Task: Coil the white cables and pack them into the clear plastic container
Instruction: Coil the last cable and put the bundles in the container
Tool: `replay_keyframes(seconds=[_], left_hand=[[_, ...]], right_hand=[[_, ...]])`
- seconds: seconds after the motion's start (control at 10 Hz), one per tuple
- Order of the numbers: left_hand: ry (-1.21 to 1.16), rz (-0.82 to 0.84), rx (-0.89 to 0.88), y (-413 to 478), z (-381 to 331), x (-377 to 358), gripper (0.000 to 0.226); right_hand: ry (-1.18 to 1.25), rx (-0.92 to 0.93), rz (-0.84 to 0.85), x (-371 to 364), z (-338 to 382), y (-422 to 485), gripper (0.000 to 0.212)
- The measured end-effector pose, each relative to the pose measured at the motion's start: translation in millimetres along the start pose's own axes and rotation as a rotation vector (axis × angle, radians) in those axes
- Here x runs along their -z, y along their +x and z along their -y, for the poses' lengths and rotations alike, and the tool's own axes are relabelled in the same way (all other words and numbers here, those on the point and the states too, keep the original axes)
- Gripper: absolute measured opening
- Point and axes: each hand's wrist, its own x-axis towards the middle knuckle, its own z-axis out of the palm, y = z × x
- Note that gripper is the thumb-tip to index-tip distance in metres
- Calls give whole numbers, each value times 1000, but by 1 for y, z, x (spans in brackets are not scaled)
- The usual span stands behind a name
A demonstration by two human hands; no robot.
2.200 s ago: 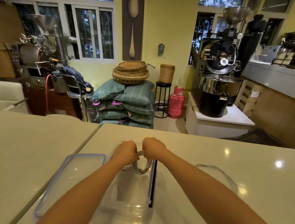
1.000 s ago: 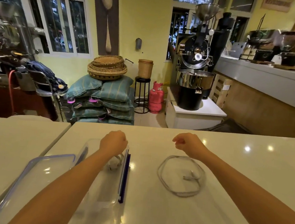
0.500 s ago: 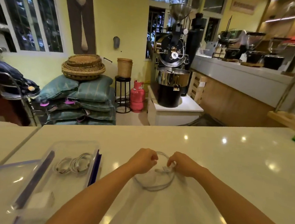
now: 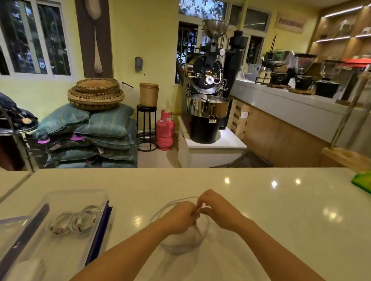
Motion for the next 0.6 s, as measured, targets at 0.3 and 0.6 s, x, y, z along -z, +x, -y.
replay_keyframes(seconds=[0.3,0.6], left_hand=[[-812,46,-99,-31,-39,88,31],[-1115,121,-358,-45,-66,127,25]], right_hand=[[632,68,-397,62,39,17,13],[1332,430,-737,61,80,24,33]])
